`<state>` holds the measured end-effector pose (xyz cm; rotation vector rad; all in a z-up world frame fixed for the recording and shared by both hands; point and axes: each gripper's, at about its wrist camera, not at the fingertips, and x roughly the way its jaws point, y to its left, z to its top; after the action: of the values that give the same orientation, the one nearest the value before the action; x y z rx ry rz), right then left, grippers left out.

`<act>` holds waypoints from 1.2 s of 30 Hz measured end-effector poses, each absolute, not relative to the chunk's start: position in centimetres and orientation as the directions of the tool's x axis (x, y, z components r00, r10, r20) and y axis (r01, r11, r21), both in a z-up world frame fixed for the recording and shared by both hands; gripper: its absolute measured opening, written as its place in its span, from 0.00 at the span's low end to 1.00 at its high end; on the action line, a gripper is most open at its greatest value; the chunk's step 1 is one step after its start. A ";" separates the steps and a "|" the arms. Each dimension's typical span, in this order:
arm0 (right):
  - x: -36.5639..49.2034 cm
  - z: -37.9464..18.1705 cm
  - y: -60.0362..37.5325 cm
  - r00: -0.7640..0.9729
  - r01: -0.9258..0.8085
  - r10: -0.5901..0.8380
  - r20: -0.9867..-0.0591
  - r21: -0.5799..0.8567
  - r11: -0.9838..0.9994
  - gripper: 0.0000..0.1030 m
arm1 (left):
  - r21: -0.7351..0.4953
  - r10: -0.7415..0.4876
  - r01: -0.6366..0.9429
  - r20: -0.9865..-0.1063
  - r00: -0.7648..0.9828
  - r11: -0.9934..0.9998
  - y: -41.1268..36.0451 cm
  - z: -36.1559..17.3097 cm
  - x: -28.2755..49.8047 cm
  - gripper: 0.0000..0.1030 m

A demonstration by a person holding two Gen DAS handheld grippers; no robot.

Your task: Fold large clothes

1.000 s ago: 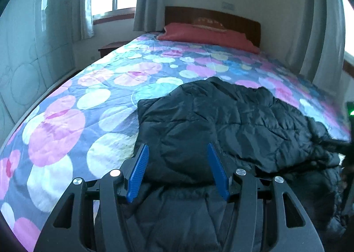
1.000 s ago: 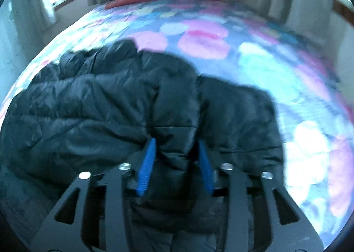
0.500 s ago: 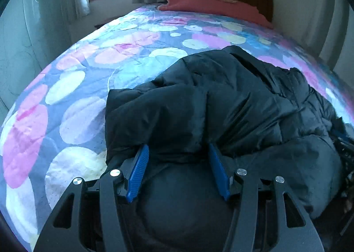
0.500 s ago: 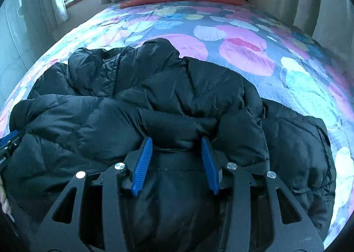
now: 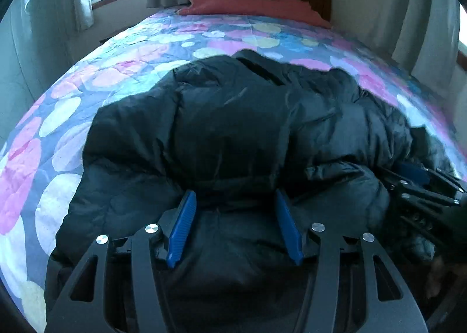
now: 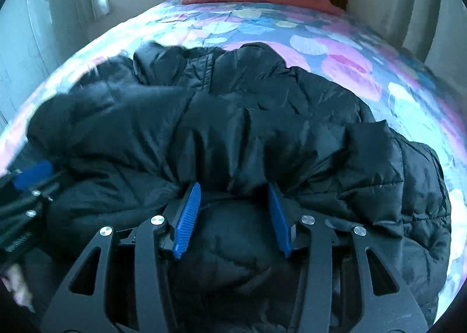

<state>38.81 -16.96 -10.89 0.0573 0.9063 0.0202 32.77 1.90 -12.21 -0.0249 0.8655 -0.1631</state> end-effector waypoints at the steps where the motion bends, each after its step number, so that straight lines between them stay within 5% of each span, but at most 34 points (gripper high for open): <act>1: 38.4 -10.2 -17.5 0.634 0.018 0.029 -0.773 0.053 0.998 0.45 | -0.107 -0.163 0.125 -0.743 0.649 0.986 2.3 -11.7 32.4 0.53; 5: 37.0 -9.7 -20.4 0.649 0.117 -0.079 -0.756 -0.003 0.993 0.51 | -0.107 -0.103 0.042 -0.669 0.736 0.993 5.0 -10.0 31.6 0.53; 8: 37.5 -13.0 -21.8 0.602 0.106 -0.032 -0.798 0.040 0.994 0.51 | -0.099 -0.080 0.004 -0.778 0.623 0.995 6.4 -12.8 34.2 0.53; 13: 35.2 -10.6 -22.0 0.628 0.098 -0.013 -0.778 0.062 0.993 0.51 | -0.119 -0.111 0.030 -0.765 0.634 0.992 6.9 -12.0 33.6 0.54; 18: 27.9 -8.1 -24.0 0.648 0.122 -0.050 -0.760 0.038 0.992 0.65 | -0.188 -0.156 0.020 -0.745 0.648 0.982 9.7 -10.1 27.9 0.54; 22: 21.7 -8.3 -27.5 0.623 0.172 -0.110 -0.774 -0.001 0.985 0.70 | -0.171 -0.124 -0.011 -0.757 0.642 0.985 12.1 -9.4 22.0 0.72; 36: 4.7 -12.2 -33.1 0.528 0.307 -0.113 -0.842 0.064 0.950 0.80 | -0.320 -0.190 -0.129 -0.789 0.584 0.939 16.8 -12.3 5.3 0.75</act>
<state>4.69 -33.09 -12.17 0.2148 0.9848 -0.2533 5.27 16.81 -12.33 -0.3645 0.9525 -0.0365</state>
